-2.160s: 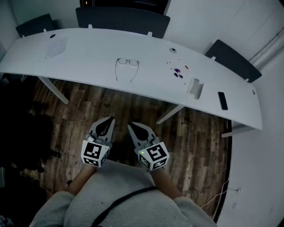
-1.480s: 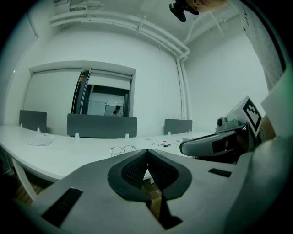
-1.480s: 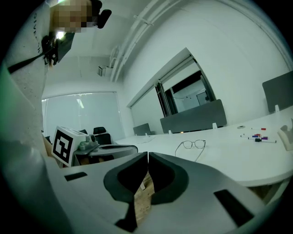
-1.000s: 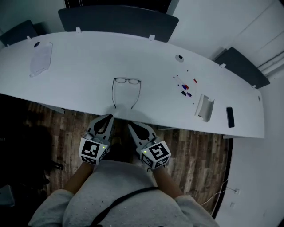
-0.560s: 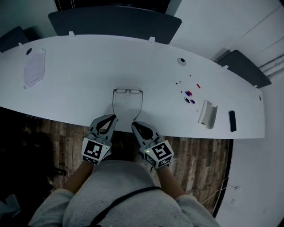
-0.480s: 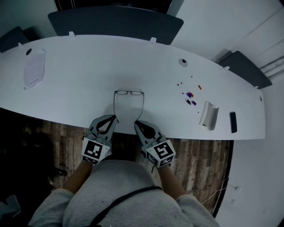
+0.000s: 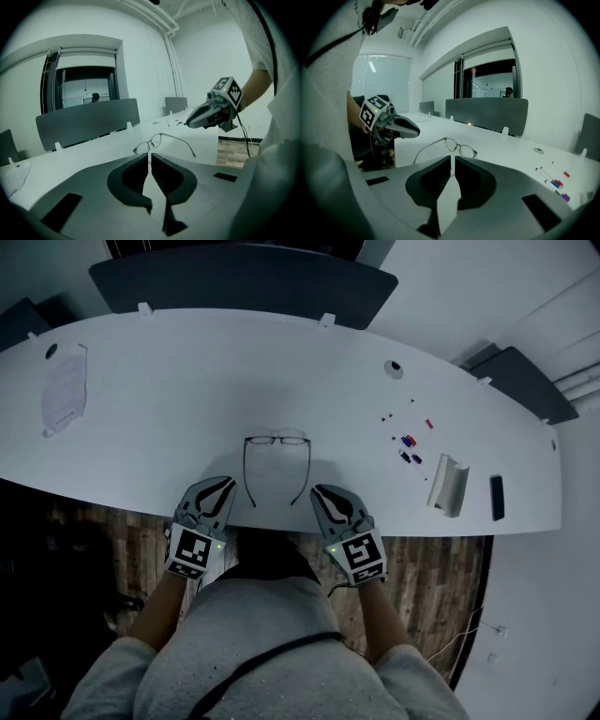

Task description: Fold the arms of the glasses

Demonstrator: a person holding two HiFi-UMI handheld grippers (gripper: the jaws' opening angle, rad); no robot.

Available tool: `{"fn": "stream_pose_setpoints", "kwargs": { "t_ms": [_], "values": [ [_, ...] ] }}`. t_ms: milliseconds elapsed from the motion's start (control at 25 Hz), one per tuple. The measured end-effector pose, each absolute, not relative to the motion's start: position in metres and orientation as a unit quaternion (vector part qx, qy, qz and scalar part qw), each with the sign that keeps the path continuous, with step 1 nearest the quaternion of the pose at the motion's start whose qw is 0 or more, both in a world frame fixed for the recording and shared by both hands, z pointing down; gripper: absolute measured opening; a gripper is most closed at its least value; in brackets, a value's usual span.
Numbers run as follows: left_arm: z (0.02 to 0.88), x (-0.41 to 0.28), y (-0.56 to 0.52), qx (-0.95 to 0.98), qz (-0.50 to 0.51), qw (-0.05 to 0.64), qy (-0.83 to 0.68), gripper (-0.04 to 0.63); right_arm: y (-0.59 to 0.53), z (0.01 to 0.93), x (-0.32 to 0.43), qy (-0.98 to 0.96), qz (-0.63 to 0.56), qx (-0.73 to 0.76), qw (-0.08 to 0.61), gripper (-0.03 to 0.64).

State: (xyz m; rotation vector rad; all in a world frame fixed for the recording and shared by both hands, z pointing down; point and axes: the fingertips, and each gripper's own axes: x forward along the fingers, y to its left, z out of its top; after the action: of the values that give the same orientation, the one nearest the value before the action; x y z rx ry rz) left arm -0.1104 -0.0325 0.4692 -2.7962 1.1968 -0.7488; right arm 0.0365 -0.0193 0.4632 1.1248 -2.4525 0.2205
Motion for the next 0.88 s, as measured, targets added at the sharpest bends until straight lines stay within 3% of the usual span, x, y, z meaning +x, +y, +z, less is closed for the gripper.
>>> {"fn": "stream_pose_setpoints", "kwargs": {
  "t_ms": [200,320,520,680,880],
  "values": [
    [0.488,-0.121,-0.038,-0.887,-0.253,-0.011,0.387,0.017,-0.034,0.48,0.056,-0.862,-0.011,0.385,0.329,0.025],
    [0.498,-0.127,-0.041,-0.879,-0.268,-0.025,0.394,0.017,-0.043,0.492,0.056,-0.849,-0.072,0.345,0.394,0.118],
    [0.506,-0.128,-0.055,-0.871,-0.285,-0.042,0.399,0.017,-0.058,0.512,0.046,-0.798,-0.236,0.257,0.492,0.157],
    [0.51,-0.125,-0.069,-0.867,-0.297,-0.048,0.397,0.017,-0.069,0.526,0.037,-0.756,-0.342,0.202,0.52,0.183],
    [0.516,-0.115,-0.078,-0.872,-0.299,-0.057,0.384,0.017,-0.077,0.529,0.032,-0.752,-0.379,0.19,0.505,0.183]
  ]
}}
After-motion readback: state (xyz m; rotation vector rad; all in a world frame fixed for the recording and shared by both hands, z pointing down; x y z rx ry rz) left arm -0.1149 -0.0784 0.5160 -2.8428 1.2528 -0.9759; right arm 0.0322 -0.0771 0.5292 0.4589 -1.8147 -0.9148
